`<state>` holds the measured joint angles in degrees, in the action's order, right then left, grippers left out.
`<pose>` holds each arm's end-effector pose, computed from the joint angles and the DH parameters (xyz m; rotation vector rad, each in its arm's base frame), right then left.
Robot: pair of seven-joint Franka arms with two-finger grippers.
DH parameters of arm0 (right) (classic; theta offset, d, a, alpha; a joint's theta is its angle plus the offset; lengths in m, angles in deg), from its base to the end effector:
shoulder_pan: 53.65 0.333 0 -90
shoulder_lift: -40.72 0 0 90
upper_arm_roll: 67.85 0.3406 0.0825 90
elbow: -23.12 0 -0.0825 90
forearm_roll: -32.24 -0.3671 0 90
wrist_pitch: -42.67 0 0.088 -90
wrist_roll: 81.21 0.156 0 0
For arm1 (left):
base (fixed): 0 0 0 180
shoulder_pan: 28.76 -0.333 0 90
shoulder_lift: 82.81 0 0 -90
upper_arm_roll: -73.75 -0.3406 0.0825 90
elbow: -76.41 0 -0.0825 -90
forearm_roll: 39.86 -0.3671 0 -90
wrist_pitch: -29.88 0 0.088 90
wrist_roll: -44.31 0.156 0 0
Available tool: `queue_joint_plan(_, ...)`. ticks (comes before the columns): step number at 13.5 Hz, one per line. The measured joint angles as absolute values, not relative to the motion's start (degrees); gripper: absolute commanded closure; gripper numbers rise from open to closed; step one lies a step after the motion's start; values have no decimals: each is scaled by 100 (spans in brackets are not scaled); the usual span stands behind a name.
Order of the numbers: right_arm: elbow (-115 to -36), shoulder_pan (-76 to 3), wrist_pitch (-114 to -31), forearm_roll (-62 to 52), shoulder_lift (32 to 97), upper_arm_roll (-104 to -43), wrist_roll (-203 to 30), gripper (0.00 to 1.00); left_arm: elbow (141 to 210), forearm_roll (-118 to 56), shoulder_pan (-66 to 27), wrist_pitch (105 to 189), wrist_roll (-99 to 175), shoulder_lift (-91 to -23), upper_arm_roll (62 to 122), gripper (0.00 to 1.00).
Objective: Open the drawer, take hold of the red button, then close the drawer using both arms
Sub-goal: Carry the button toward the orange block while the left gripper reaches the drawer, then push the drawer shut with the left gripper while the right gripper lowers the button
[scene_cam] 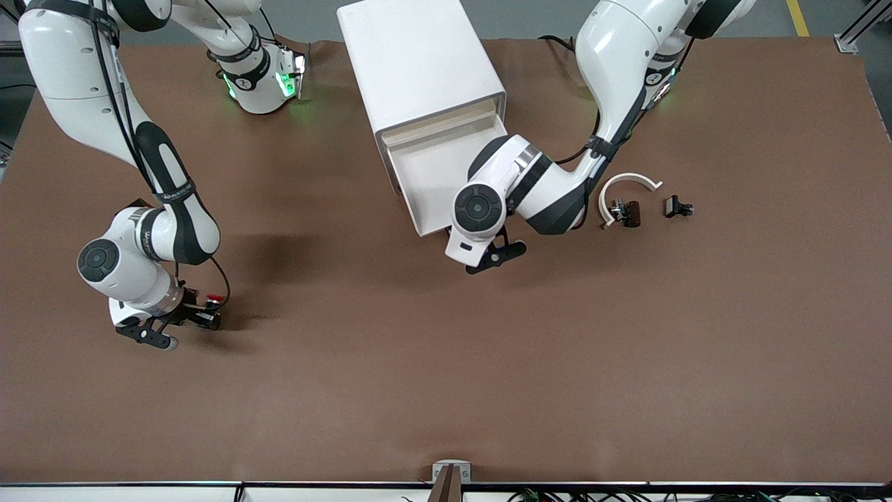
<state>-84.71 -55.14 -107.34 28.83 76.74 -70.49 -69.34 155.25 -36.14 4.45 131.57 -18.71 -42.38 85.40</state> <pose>0.6529 -0.0458 0.1669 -3.0842 0.4960 -0.1688 0.4938 -0.4707 0.2649 -2.9300 -0.5447 0.5015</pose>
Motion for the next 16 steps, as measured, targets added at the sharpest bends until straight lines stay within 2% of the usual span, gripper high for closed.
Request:
queue_joint_plan(10, -8470, -5643, -10744, 2883, 7693, -7049, -6934, 100, 15617, -3361, 452, 12893, -2797, -4239, 9347, 0)
queue_joint_plan(11, -8470, -5643, -10760, 2883, 7700, -7048, -6934, 53, 15632, -3345, 455, 12843, -2874, -4219, 9426, 0)
queue_joint_plan(12, -8470, -5643, -10770, 2883, 7706, -7048, -6934, 1, 15648, -3338, 458, 12808, -2970, -4188, 9517, 0)
queue_joint_plan(16, -8470, -5644, -10821, 2883, 7741, -7034, -6934, 0, 15668, -3229, 472, 12689, -3231, -4053, 9809, 0)
